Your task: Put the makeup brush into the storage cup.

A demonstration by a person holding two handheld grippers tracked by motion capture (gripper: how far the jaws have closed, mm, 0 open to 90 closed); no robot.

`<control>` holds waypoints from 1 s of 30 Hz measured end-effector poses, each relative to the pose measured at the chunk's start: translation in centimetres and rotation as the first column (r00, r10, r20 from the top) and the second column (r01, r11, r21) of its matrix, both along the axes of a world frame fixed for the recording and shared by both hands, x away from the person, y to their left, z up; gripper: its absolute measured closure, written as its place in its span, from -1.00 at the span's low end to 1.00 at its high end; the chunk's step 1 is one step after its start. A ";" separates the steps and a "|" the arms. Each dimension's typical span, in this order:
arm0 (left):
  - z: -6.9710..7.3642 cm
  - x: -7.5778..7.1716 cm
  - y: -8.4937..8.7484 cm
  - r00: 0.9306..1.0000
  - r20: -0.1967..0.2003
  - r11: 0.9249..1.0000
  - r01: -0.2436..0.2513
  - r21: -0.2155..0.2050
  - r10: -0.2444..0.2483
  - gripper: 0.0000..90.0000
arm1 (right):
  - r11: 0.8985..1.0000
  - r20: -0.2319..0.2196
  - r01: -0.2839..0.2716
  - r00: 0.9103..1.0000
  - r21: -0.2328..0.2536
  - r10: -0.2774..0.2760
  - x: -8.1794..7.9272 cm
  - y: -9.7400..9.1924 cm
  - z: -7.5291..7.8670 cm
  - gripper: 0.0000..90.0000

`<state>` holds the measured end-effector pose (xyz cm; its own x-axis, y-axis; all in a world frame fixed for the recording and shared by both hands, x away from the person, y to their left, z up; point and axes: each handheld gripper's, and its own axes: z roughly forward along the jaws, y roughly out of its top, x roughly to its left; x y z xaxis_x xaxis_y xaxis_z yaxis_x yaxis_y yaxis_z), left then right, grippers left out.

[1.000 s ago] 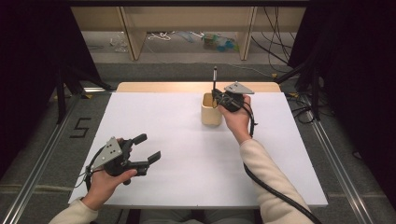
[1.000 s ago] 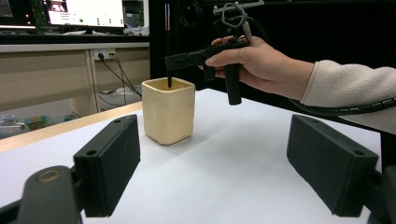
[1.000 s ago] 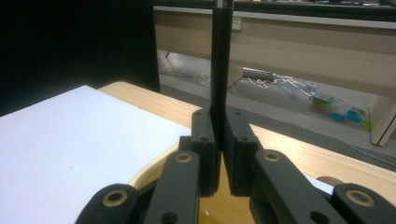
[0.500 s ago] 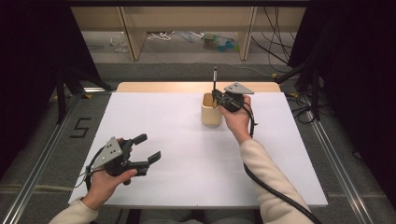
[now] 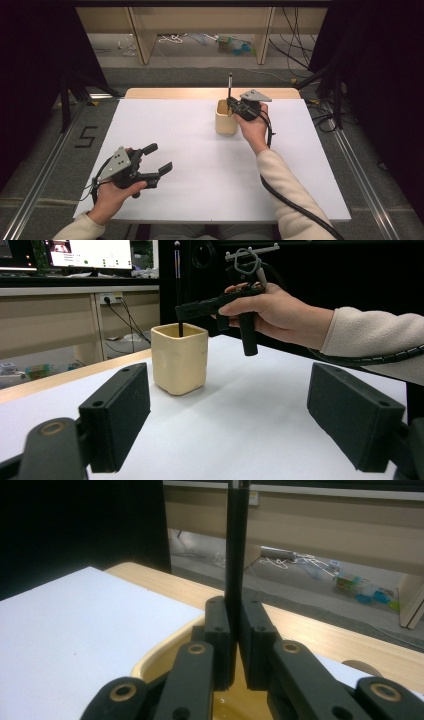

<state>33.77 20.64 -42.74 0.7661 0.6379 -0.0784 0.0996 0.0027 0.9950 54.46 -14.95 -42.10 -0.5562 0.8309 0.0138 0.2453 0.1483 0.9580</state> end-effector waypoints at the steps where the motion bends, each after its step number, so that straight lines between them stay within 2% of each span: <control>1: 0.0 0.0 0.0 1.000 0.001 1.000 0.002 -0.002 -0.002 -0.62 | 1.000 -0.002 0.005 1.000 -0.001 -0.005 0.0 0.0 0.0 0.87; 2: 0.0 0.0 0.0 1.000 0.002 1.000 0.001 -0.001 -0.001 -0.62 | 1.000 0.003 0.005 1.000 0.009 -0.005 0.0 0.1 -0.1 0.87; 9: 0.0 0.0 0.0 1.000 -0.004 1.000 -0.002 -0.002 0.002 -0.62 | 1.000 -0.008 -0.002 1.000 -0.005 0.001 -0.1 0.0 0.0 0.87; 10: 0.0 0.0 0.0 1.000 -0.003 1.000 -0.002 -0.001 0.002 -0.62 | 1.000 0.013 0.007 1.000 -0.014 -0.007 0.0 0.0 0.0 0.87; 17: -0.1 0.1 0.0 1.000 -0.008 1.000 0.000 0.001 0.000 -0.62 | 1.000 0.005 -0.002 1.000 -0.010 0.002 0.0 0.0 0.0 0.87; 18: -0.1 0.1 0.0 1.000 -0.009 1.000 0.000 0.001 0.000 -0.62 | 1.000 0.020 0.003 1.000 -0.011 -0.003 0.1 0.0 -0.1 0.87; 23: -0.1 0.1 0.0 1.000 -0.002 1.000 -0.001 0.002 0.001 -0.62 | 1.000 -0.011 -0.002 1.000 -0.011 0.002 -0.1 0.1 -0.2 0.87; 24: 0.0 0.1 0.1 1.000 -0.001 1.000 -0.002 0.002 0.002 -0.62 | 1.000 0.005 -0.002 1.000 -0.011 0.002 0.0 0.1 -0.2 0.87; 30: 0.0 0.1 0.0 1.000 -0.002 1.000 -0.003 0.001 0.003 -0.62 | 1.000 0.012 0.005 1.000 -0.023 -0.005 0.0 -0.1 -0.1 0.87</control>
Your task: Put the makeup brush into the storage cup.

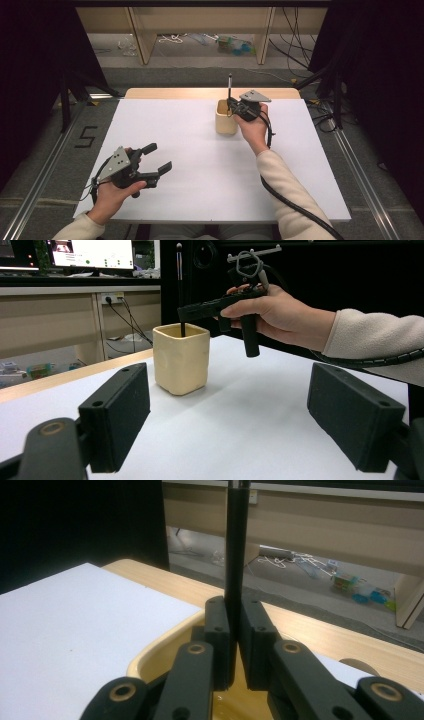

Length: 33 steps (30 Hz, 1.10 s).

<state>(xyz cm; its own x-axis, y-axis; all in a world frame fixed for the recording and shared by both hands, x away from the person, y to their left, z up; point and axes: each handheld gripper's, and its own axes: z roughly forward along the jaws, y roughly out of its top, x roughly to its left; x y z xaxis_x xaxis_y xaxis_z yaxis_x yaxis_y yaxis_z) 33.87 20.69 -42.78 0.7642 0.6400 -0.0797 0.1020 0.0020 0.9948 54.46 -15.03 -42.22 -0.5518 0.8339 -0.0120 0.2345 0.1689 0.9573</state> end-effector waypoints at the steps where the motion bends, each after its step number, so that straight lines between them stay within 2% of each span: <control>1: 0.0 0.0 0.0 1.000 0.001 1.000 0.000 0.000 0.000 -0.62 | 1.000 -0.020 0.001 1.000 0.009 -0.001 -0.1 0.1 0.0 0.85; 3: 0.0 0.0 0.0 1.000 0.000 1.000 0.001 0.000 -0.001 -0.62 | 1.000 -0.007 -0.008 1.000 0.008 0.008 0.0 0.0 0.1 0.66; 6: 0.0 0.0 0.0 1.000 -0.002 1.000 0.004 -0.002 -0.004 -0.62 | 1.000 -0.041 -0.019 0.999 -0.014 0.018 -0.2 0.5 0.7 0.15; 7: 0.0 0.0 0.0 1.000 -0.002 1.000 0.004 -0.001 -0.004 -0.62 | 1.000 -0.039 -0.024 0.999 -0.010 0.024 -0.3 0.7 1.0 -0.01; 9: 0.0 0.0 -0.1 1.000 -0.003 1.000 0.005 0.000 -0.005 -0.62 | 0.999 -0.021 -0.035 0.999 -0.017 0.034 -0.5 0.9 1.5 -0.21; 11: 0.0 -0.1 -0.1 1.000 -0.006 1.000 0.003 -0.005 -0.003 -0.62 | 1.000 -0.018 -0.010 1.000 -0.021 0.009 -0.7 1.0 1.8 -0.35; 19: 0.0 -0.1 -0.1 1.000 -0.005 1.000 0.002 -0.004 -0.002 -0.62 | 1.000 -0.020 -0.005 1.000 0.003 0.005 -1.5 0.0 2.1 -0.44; 23: -0.1 0.0 -0.2 1.000 -0.005 1.000 0.005 -0.007 -0.005 -0.62 | 0.999 -0.010 -0.001 1.000 0.035 0.002 -1.8 -0.7 2.5 -0.45; 25: 0.0 -0.1 -0.2 1.000 -0.006 1.000 0.002 0.000 -0.002 -0.62 | 0.999 -0.019 -0.007 1.000 0.045 0.008 -2.0 -0.8 2.6 -0.46; 29: 0.0 -0.1 -0.1 1.000 -0.004 1.000 0.000 -0.007 0.000 -0.62 | 0.999 -0.015 -0.022 1.000 0.039 0.022 -2.2 -0.8 2.5 -0.46; 31: 0.1 -0.1 0.0 1.000 0.000 1.000 -0.001 -0.003 0.001 -0.62 | 0.998 -0.038 -0.035 0.999 0.049 0.036 -2.5 -0.7 2.5 -0.47; 33: 0.1 -0.1 0.1 1.000 -0.001 1.000 -0.006 -0.007 0.006 -0.63 | 0.998 -0.037 -0.042 0.998 0.045 0.044 -2.6 -0.6 2.6 -0.48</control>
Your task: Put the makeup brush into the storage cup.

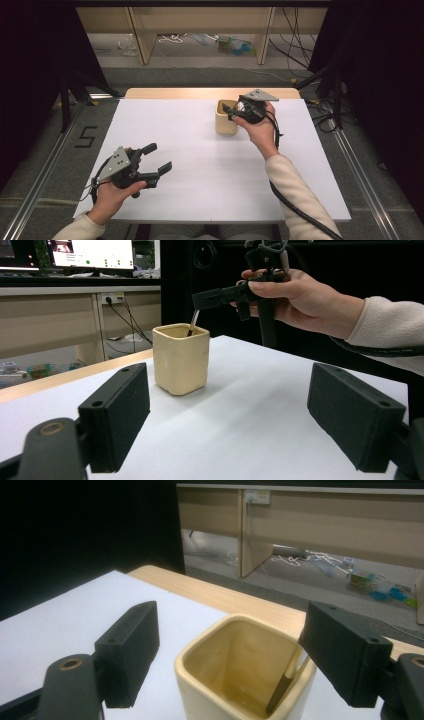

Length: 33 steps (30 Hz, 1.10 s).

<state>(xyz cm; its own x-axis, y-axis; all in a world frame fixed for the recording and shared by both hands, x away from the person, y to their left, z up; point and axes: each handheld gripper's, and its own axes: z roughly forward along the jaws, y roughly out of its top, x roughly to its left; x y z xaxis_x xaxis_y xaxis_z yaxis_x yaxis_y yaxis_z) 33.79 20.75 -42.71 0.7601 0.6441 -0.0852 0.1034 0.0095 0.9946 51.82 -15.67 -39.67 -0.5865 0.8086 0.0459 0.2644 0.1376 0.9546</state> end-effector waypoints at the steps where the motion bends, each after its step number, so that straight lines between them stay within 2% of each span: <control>1: 0.0 0.0 0.0 1.000 0.002 1.000 0.002 -0.005 -0.002 -0.63 | 1.000 0.006 -0.008 1.000 0.002 0.008 -0.1 0.0 0.0 -0.48; 2: 0.0 0.0 0.0 1.000 0.001 1.000 0.001 -0.004 -0.001 -0.63 | 1.000 -0.005 -0.005 1.000 -0.004 0.005 -0.3 -0.1 0.1 -0.48; 4: 0.0 0.0 -0.1 1.000 0.000 1.000 0.000 0.000 0.000 -0.63 | 1.000 0.013 -0.005 1.000 -0.004 0.005 -0.5 -0.3 0.1 -0.48; 6: 0.0 0.0 -0.1 1.000 0.004 1.000 0.002 0.003 -0.002 -0.63 | 1.000 -0.002 -0.008 1.000 -0.010 0.008 -0.8 -0.5 0.2 -0.48; 8: 0.0 0.0 -0.1 1.000 0.002 1.000 0.002 0.005 -0.002 -0.63 | 1.000 0.010 -0.014 1.000 -0.005 0.014 -1.0 -0.8 0.0 -0.48; 9: 0.0 0.0 -0.1 1.000 0.001 1.000 0.002 0.005 -0.002 -0.63 | 1.000 -0.016 -0.018 1.000 -0.006 0.018 -1.3 -1.0 -0.1 -0.48; 10: 0.0 0.0 -0.1 1.000 0.000 1.000 0.001 0.005 -0.001 -0.63 | 1.000 -0.003 -0.016 1.000 -0.021 0.016 -1.3 -1.2 -0.1 -0.48; 11: 0.0 0.0 -0.1 1.000 -0.002 1.000 0.002 0.005 -0.002 -0.63 | 1.000 -0.018 -0.018 1.000 -0.012 0.018 -1.5 -1.4 -0.2 -0.48; 12: 0.0 0.0 -0.1 1.000 -0.003 1.000 0.000 0.004 0.000 -0.63 | 1.000 -0.009 -0.017 1.000 -0.015 0.016 -1.6 -1.6 -0.3 -0.48; 13: 0.0 0.0 -0.1 1.000 -0.001 1.000 0.002 0.006 -0.002 -0.63 | 1.000 -0.023 -0.017 1.000 -0.019 0.017 -1.8 -1.7 -0.3 -0.48; 14: 0.0 0.0 -0.1 1.000 0.001 1.000 0.001 0.006 -0.001 -0.63 | 1.000 -0.011 -0.015 1.000 -0.027 0.014 -1.8 -1.9 -0.4 -0.48; 17: 0.0 0.0 -0.1 1.000 0.000 1.000 -0.001 0.007 0.001 -0.63 | 0.999 -0.025 -0.018 1.000 -0.033 0.017 -2.4 -2.3 -0.4 -0.47; 20: 0.0 0.0 0.0 1.000 0.000 1.000 -0.003 0.002 0.003 -0.63 | 0.999 -0.016 -0.028 0.999 -0.022 0.028 -3.0 -2.6 -0.6 -0.47; 21: 0.0 0.0 0.0 1.000 -0.001 1.000 -0.004 0.001 0.004 -0.63 | 0.999 -0.008 -0.023 1.000 -0.038 0.023 -3.1 -2.9 -0.5 -0.47; 22: 0.0 0.0 0.0 1.000 -0.001 1.000 -0.004 0.004 0.004 -0.63 | 0.999 -0.038 -0.035 0.999 -0.035 0.033 -3.5 -3.0 -0.5 -0.47; 23: 0.0 0.0 0.0 1.000 -0.001 1.000 -0.003 0.005 0.003 -0.63 | 0.999 -0.013 -0.038 0.999 -0.025 0.038 -3.6 -3.2 -0.5 -0.47; 33: 0.0 0.0 -0.1 1.000 -0.002 1.000 -0.005 0.004 0.005 -0.63 | 0.998 -0.005 -0.054 0.999 -0.028 0.054 -5.5 -5.0 -0.5 -0.47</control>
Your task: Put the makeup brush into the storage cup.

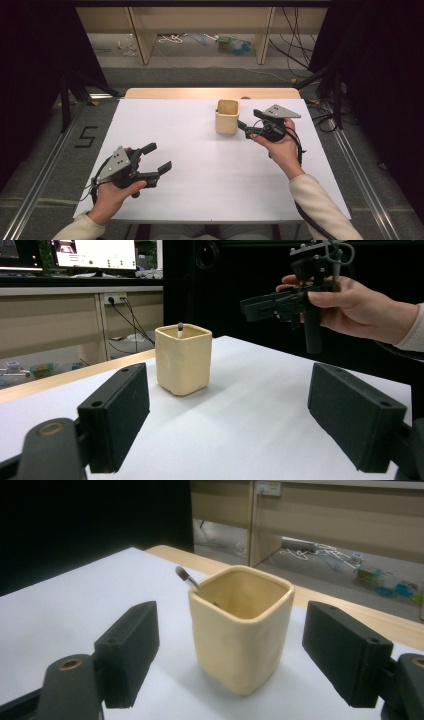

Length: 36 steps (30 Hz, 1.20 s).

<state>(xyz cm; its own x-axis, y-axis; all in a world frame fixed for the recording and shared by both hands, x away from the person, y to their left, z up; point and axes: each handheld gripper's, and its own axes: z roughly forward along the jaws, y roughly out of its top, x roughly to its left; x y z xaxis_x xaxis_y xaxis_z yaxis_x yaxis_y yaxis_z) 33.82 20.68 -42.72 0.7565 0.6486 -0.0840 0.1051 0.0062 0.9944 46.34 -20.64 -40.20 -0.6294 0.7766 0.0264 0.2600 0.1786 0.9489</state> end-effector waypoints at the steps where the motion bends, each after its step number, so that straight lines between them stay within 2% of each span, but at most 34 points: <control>1: 0.0 0.0 0.0 1.000 -0.001 1.000 -0.001 -0.001 0.001 -0.63 | 1.000 -0.006 -0.005 1.000 -0.003 0.005 -0.2 -0.2 0.0 -0.47; 2: 0.0 0.0 0.0 1.000 -0.002 1.000 0.000 -0.006 0.000 -0.63 | 1.000 -0.006 -0.006 1.000 0.012 0.006 -0.4 -0.3 -0.1 -0.47; 3: -0.1 0.1 0.0 1.000 -0.001 1.000 0.002 -0.010 -0.002 -0.63 | 1.000 -0.026 -0.014 1.000 0.022 0.014 -0.6 -0.5 -0.2 -0.47; 4: -0.1 0.1 0.0 1.000 -0.005 1.000 -0.001 -0.011 0.001 -0.63 | 1.000 -0.019 -0.007 1.000 0.005 0.007 -0.8 -0.7 -0.2 -0.47; 6: 0.0 0.1 0.0 1.000 0.001 1.000 0.001 -0.010 -0.001 -0.63 | 0.999 -0.037 -0.013 0.999 0.034 0.015 -1.1 -0.9 -0.5 -0.48; 7: 0.0 0.1 0.0 1.000 0.001 1.000 0.000 -0.008 0.000 -0.63 | 0.999 -0.031 -0.013 0.999 0.035 0.015 -1.3 -1.2 -0.6 -0.48; 9: 0.0 0.1 0.0 1.000 -0.002 1.000 -0.001 -0.012 0.001 -0.63 | 0.999 -0.056 -0.022 0.998 0.035 0.024 -1.7 -1.4 -0.6 -0.48; 10: 0.0 0.0 0.0 1.000 -0.004 1.000 -0.004 -0.006 0.004 -0.63 | 0.999 -0.035 -0.013 0.999 0.032 0.014 -1.8 -1.5 -0.6 -0.48; 11: 0.0 0.1 0.1 1.000 -0.001 1.000 -0.005 -0.004 0.005 -0.63 | 1.000 -0.054 -0.017 0.998 0.024 0.019 -2.1 -1.7 -0.6 -0.48; 13: 0.0 0.0 0.1 1.000 0.000 1.000 -0.007 -0.003 0.007 -0.63 | 0.999 -0.022 -0.022 0.999 0.023 0.023 -2.4 -1.9 -0.7 -0.48; 14: 0.0 0.0 0.1 1.000 0.000 1.000 -0.007 -0.004 0.007 -0.63 | 1.000 -0.039 -0.020 0.999 0.013 0.020 -2.8 -2.0 -0.7 -0.48; 15: 0.0 0.1 0.1 1.000 0.003 1.000 -0.004 -0.010 0.004 -0.64 | 1.000 -0.001 -0.024 1.000 0.010 0.024 -2.8 -2.2 -0.8 -0.48; 18: 0.1 0.0 0.1 1.000 0.003 1.000 -0.007 -0.001 0.007 -0.64 | 0.999 -0.001 -0.032 0.999 0.005 0.032 -3.6 -2.5 -1.1 -0.47; 20: 0.1 0.0 0.1 1.000 0.004 1.000 -0.007 -0.002 0.007 -0.64 | 0.999 -0.019 -0.031 0.999 -0.012 0.031 -4.2 -2.8 -1.1 -0.46; 21: 0.1 0.0 0.1 1.000 0.005 1.000 -0.007 -0.002 0.007 -0.64 | 1.000 -0.004 -0.029 1.000 -0.006 0.029 -4.4 -2.9 -1.2 -0.46; 24: 0.1 0.0 0.0 1.000 0.005 1.000 -0.008 -0.001 0.008 -0.64 | 0.999 0.003 -0.029 1.000 -0.016 0.029 -5.1 -3.3 -1.2 -0.46; 28: 0.1 0.0 0.0 1.000 0.007 1.000 -0.009 -0.003 0.009 -0.64 | 1.000 0.015 -0.028 0.999 0.005 0.028 -5.7 -3.8 -1.4 -0.46; 31: 0.1 0.0 0.0 1.000 0.008 1.000 -0.009 -0.002 0.009 -0.64 | 1.000 0.009 -0.018 1.000 -0.006 0.018 -6.1 -4.3 -1.5 -0.45; 33: 0.1 0.0 0.0 1.000 0.010 1.000 -0.006 -0.008 0.006 -0.65 | 1.000 0.022 -0.019 1.000 0.011 0.019 -6.3 -4.5 -1.7 -0.45; 34: 0.2 0.0 0.0 1.000 0.012 1.000 -0.006 -0.009 0.006 -0.65 | 1.000 0.007 -0.019 1.000 0.002 0.019 -6.5 -4.7 -1.7 -0.45; 36: 0.2 0.0 0.1 1.000 0.012 1.000 -0.011 -0.002 0.011 -0.65 | 1.000 0.015 -0.016 1.000 0.009 0.015 -6.7 -4.8 -1.8 -0.45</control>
